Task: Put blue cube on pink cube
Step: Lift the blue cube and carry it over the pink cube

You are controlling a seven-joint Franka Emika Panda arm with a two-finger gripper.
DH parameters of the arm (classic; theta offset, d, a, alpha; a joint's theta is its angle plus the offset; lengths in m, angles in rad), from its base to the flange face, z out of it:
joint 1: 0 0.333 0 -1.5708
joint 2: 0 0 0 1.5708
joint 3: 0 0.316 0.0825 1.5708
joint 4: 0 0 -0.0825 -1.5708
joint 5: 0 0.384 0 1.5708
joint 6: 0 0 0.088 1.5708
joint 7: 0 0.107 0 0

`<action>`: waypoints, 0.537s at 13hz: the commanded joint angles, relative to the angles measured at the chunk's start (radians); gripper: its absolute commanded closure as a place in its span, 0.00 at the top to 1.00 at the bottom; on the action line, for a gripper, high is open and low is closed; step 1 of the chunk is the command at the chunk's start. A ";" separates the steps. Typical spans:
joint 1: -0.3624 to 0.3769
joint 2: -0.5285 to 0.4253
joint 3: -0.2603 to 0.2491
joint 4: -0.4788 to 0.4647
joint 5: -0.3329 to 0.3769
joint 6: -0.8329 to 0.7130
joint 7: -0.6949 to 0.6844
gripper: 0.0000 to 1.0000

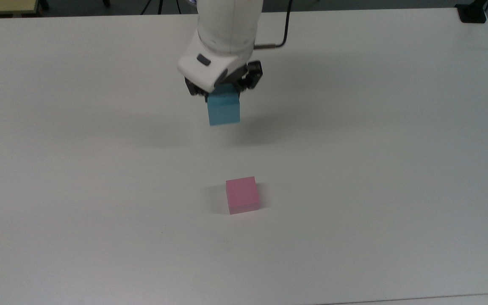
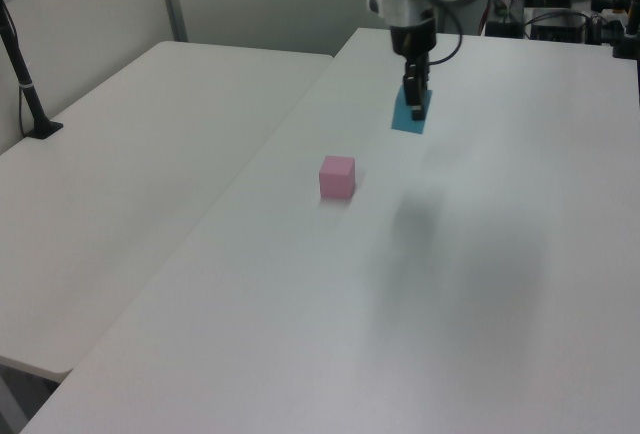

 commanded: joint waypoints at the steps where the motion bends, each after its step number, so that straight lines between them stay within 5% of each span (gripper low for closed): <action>1: 0.004 0.174 -0.021 0.230 0.018 -0.005 0.100 0.02; 4: 0.011 0.295 -0.029 0.345 0.021 0.047 0.188 0.02; 7: 0.018 0.306 -0.027 0.353 0.042 0.134 0.255 0.03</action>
